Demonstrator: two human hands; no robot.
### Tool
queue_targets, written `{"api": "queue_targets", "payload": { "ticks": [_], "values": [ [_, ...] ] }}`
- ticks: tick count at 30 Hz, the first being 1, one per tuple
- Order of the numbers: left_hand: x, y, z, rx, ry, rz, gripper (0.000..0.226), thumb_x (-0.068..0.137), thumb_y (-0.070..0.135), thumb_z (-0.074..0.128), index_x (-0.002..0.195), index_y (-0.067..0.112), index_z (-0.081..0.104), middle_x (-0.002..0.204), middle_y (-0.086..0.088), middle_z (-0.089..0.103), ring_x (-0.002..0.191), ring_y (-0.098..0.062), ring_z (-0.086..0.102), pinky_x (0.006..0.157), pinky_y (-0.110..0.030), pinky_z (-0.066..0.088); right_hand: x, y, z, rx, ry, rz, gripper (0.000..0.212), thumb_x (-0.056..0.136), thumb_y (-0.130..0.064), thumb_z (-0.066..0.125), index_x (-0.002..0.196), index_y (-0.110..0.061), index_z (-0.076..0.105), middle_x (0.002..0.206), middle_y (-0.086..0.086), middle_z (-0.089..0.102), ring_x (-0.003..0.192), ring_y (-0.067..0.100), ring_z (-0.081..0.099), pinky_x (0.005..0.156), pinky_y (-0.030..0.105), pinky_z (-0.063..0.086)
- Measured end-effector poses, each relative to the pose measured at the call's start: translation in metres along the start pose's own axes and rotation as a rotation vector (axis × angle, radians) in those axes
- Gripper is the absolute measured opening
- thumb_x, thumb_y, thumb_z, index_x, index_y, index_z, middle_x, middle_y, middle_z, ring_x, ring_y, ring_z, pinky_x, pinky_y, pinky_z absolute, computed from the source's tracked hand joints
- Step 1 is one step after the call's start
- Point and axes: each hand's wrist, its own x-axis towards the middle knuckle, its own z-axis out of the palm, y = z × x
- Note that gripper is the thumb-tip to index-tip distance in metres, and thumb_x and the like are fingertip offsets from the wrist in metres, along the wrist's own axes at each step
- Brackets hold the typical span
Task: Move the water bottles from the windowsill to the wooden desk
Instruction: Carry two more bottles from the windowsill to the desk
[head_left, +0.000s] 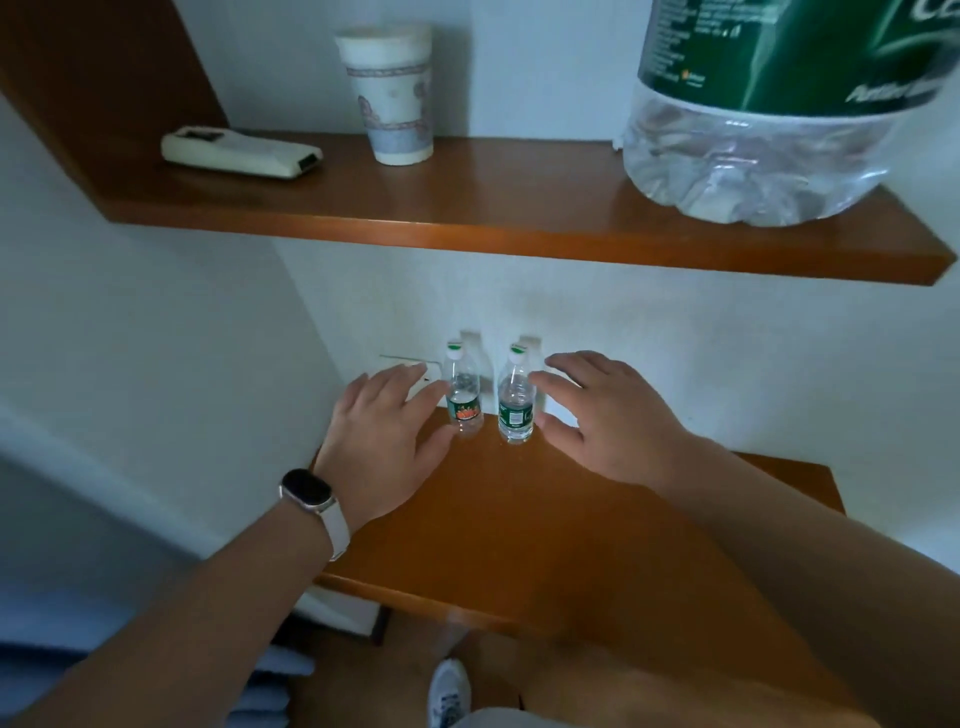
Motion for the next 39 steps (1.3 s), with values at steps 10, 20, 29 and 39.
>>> {"api": "queue_targets", "payload": {
  "ticks": [10,20,29,39],
  "values": [
    [-0.103,0.024,-0.044,0.064,0.034,-0.282,0.052,0.094,0.049,0.043,0.131,0.017,0.059,0.136,-0.009,0.059,0.124,-0.030,0.054,0.106,-0.053,0.041,-0.003,-0.057,0.005,0.120,-0.023,-0.283,0.054,0.098,-0.051,0.031,0.136,-0.019,0.053,0.138,0.005,0.054,0.127,0.027,0.048,0.103,0.051,0.043],
    [-0.202,0.005,-0.083,0.233,0.076,-0.461,0.048,0.092,0.046,0.050,0.130,0.018,0.059,0.133,-0.011,0.061,0.120,-0.034,0.058,0.101,-0.053,0.044,0.009,-0.157,-0.004,0.111,-0.038,-0.574,0.057,0.100,-0.053,0.028,0.142,-0.020,0.047,0.146,0.003,0.047,0.133,0.024,0.041,0.110,0.045,0.036],
    [-0.334,-0.026,-0.136,0.319,0.163,-0.579,0.046,0.092,0.043,0.053,0.127,0.015,0.063,0.129,-0.009,0.063,0.121,-0.032,0.058,0.100,-0.051,0.043,-0.004,-0.292,-0.018,0.171,0.083,-0.812,0.052,0.097,-0.047,0.042,0.131,-0.012,0.058,0.130,0.009,0.059,0.118,0.030,0.054,0.094,0.049,0.045],
    [-0.536,-0.054,-0.204,0.415,0.266,-0.810,0.043,0.091,0.042,0.055,0.124,0.015,0.066,0.127,-0.006,0.064,0.119,-0.031,0.057,0.103,-0.044,0.036,-0.070,-0.510,-0.014,0.347,0.189,-1.053,0.049,0.093,-0.043,0.049,0.124,-0.008,0.064,0.123,0.011,0.063,0.111,0.031,0.059,0.086,0.046,0.049]
  ]
}}
